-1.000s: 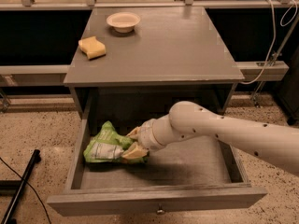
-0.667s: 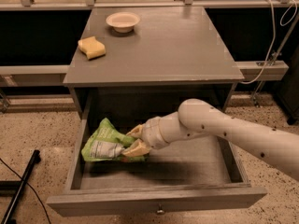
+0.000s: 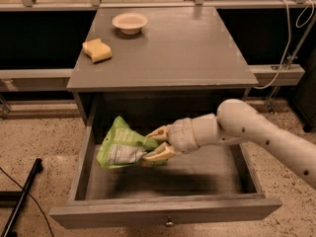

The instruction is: Pick green rice chip bag from top drawer and place on counter

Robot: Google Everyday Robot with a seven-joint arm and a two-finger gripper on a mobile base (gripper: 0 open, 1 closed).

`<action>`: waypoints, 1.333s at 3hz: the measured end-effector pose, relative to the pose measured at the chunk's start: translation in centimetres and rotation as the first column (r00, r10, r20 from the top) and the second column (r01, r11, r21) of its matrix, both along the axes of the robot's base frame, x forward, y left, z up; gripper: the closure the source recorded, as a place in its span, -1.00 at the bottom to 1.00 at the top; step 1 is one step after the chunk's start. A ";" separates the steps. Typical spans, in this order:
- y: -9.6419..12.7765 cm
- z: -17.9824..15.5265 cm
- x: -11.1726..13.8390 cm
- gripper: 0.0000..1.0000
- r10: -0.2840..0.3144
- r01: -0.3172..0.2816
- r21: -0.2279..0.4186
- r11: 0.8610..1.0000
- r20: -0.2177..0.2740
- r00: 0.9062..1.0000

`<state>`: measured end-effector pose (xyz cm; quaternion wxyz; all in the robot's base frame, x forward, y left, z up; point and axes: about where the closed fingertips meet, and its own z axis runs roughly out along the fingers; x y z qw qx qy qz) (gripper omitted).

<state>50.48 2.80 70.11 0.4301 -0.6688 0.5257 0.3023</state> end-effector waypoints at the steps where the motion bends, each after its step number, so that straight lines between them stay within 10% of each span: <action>1: -2.9 6.4 -0.5 1.00 -0.034 0.046 -0.131 0.990 0.093 0.995; 2: -5.0 11.5 1.6 1.00 -0.043 0.070 -0.239 0.969 0.120 0.992; 4: -8.1 15.0 7.9 1.00 -0.051 0.033 -0.357 0.934 -0.039 0.998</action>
Offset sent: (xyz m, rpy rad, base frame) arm 0.0482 -0.0775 0.1861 -0.3726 -0.1523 -0.0829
